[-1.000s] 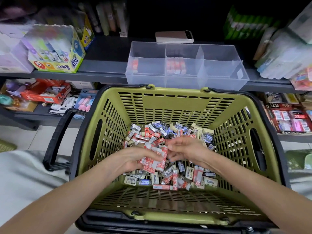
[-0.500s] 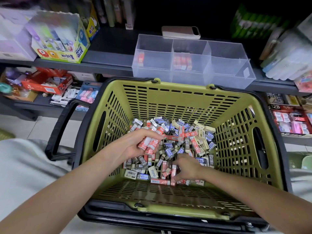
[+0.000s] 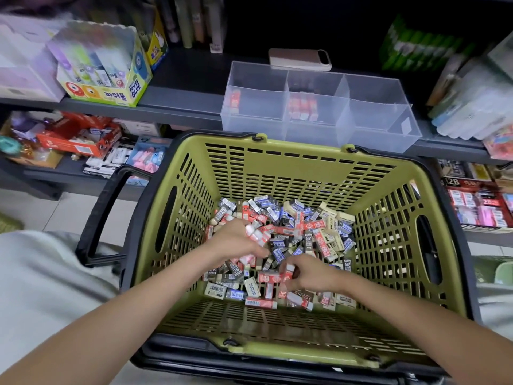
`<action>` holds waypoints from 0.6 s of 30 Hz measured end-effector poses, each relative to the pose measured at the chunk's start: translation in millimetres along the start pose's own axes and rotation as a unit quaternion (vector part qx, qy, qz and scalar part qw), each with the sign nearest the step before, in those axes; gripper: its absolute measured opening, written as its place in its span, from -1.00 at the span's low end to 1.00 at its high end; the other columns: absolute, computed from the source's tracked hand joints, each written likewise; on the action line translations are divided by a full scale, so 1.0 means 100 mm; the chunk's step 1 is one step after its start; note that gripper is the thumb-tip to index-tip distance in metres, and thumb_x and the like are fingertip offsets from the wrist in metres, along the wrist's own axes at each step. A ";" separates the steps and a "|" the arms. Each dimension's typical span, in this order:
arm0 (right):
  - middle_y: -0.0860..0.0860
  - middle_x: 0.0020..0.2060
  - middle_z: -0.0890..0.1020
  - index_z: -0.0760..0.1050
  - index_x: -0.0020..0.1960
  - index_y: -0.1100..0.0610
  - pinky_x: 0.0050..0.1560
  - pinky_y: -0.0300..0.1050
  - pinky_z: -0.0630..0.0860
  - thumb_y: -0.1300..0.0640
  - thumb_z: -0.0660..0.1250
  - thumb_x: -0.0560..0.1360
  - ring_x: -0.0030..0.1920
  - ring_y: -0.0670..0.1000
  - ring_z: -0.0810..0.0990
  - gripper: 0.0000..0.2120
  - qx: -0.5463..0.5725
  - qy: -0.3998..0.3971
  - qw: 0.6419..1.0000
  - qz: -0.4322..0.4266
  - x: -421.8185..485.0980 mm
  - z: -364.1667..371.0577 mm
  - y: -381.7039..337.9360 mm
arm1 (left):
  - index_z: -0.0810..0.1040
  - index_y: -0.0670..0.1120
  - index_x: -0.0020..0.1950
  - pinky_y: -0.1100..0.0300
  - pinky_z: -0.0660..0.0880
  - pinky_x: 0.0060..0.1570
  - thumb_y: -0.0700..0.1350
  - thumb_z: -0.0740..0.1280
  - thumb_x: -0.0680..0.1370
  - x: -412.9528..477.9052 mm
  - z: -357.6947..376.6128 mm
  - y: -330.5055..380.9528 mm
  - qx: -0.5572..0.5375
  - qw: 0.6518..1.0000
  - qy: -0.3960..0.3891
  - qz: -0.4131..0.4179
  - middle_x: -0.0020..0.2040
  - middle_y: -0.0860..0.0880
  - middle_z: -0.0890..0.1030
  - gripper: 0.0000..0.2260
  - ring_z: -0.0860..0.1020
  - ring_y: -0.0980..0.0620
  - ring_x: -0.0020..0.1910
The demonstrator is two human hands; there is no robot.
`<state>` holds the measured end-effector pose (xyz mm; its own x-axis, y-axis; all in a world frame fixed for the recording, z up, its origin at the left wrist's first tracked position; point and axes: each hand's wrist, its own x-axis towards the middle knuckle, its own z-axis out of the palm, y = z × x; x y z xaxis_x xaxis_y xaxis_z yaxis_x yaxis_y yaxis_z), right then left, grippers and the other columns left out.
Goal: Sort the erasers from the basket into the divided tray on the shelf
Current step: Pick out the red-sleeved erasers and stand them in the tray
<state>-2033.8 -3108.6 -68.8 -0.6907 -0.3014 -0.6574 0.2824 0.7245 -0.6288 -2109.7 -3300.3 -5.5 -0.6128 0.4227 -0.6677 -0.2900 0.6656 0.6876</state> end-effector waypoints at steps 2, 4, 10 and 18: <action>-0.06 0.04 0.55 0.51 0.01 -0.02 -0.13 -0.27 0.38 -0.03 0.46 0.39 -0.07 -0.14 0.51 -0.75 0.029 0.010 0.999 -0.021 -0.07 -0.17 -0.14 | 0.53 -0.18 0.13 -0.06 0.52 0.11 -0.19 0.54 0.34 -0.03 0.01 0.02 0.059 0.998 0.015 0.003 0.07 -0.17 0.62 -0.61 0.59 -0.10 0.04; -0.08 0.11 0.56 0.51 -0.02 -0.09 0.05 -0.14 0.43 -0.07 0.47 0.36 0.02 -0.15 0.52 -0.76 0.055 0.028 0.997 -0.048 -0.16 -0.36 -0.31 | 0.49 -0.20 0.23 -0.08 0.47 0.20 -0.20 0.56 0.32 -0.06 -0.02 0.06 0.018 1.000 -0.004 -0.001 0.15 -0.17 0.59 -0.48 0.55 -0.13 0.12; 0.16 -0.07 0.63 0.55 -0.03 0.06 0.07 0.22 0.49 0.14 0.50 0.35 -0.08 0.22 0.59 -0.77 0.155 0.123 0.975 -0.106 -0.46 -0.78 -0.72 | 0.52 -0.23 -0.12 0.16 0.39 -0.21 -0.29 0.56 0.27 -0.10 -0.21 0.32 -0.071 0.993 0.018 0.091 -0.26 -0.08 0.58 -0.71 0.51 0.01 -0.27; -0.07 -0.23 0.65 0.57 -0.07 0.01 -0.08 -0.33 0.51 0.12 0.39 0.40 -0.24 -0.09 0.61 -0.88 0.312 0.344 0.857 -0.222 -0.70 -1.44 -1.10 | 0.51 -0.29 -0.10 0.29 0.49 -0.34 -0.31 0.48 0.34 -0.16 -0.46 0.81 -0.240 0.928 0.181 0.219 -0.34 -0.11 0.65 -0.78 0.64 0.04 -0.33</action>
<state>-2112.4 -3077.5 106.3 -0.9910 0.1305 -0.0303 0.0430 0.0954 -0.9945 -2157.5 -3281.5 74.3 -0.9306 0.2964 -0.2148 -0.1963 0.0910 0.9763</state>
